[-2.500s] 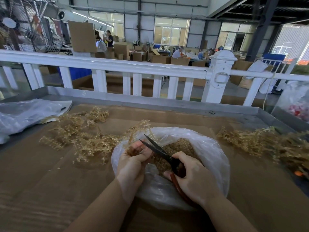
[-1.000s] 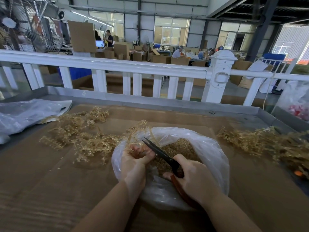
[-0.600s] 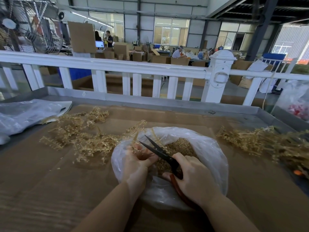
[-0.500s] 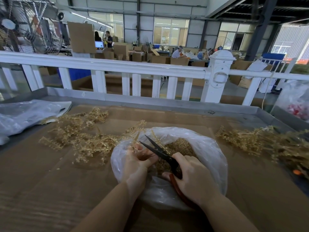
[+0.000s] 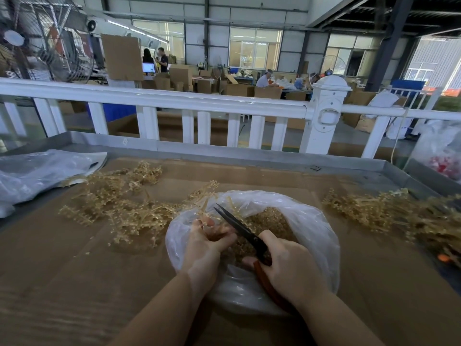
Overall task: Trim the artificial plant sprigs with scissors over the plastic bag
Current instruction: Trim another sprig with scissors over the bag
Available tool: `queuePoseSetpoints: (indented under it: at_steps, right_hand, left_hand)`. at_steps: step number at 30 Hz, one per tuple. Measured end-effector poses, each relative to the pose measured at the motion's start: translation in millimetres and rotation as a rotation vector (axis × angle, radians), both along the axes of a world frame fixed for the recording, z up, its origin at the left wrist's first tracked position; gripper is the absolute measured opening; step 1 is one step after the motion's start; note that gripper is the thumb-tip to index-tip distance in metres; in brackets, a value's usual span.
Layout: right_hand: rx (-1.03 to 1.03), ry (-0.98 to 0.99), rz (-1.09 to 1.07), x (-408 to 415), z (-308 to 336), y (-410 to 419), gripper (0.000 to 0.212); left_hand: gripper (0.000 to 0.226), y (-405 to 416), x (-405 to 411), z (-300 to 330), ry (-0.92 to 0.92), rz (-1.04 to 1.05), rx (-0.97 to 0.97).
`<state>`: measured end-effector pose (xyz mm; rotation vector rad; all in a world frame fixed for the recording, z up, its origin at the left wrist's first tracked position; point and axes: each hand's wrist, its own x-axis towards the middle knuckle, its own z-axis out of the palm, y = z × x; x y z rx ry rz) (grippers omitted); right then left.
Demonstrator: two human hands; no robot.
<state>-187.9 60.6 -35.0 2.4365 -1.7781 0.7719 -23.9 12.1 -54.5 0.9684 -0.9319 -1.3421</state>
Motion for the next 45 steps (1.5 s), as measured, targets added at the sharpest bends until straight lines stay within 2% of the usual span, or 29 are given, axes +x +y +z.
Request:
queuePoseSetpoints:
  at_steps: [2, 6, 9, 17, 21, 25, 36, 45]
  right_hand:
    - [-0.011, -0.047, -0.001, 0, 0, 2, 0.039]
    - [-0.079, -0.156, -0.062, 1, 2, 5, 0.031]
    - [-0.075, -0.166, -0.079, 2, 1, 5, 0.031]
    - [-0.047, -0.084, -0.080, 2, 1, 4, 0.033]
    - [-0.039, -0.098, -0.076, 3, 2, 5, 0.034]
    - [-0.083, -0.151, -0.035, 1, 2, 7, 0.036]
    - [0.001, -0.065, -0.017, 1, -6, 0, 0.043]
    - [-0.072, 0.033, -0.038, 2, -5, -1, 0.045]
  left_hand:
    - [0.039, 0, 1, 0, 0.024, -0.013, 0.002]
    - [0.048, 3, 2, 5, 0.204, -0.102, 0.053]
    - [0.045, 5, 2, 8, 0.292, -0.145, 0.056]
    - [0.034, 9, 3, 17, 0.319, -0.188, 0.063]
    - [0.008, 6, 1, 16, 0.370, -0.121, 0.138]
    - [0.012, 4, 0, 16, 0.372, -0.083, 0.164]
    - [0.016, 5, 4, 18, 0.391, -0.103, 0.166]
    - [0.023, 8, 1, 23, 0.372, -0.067, 0.182]
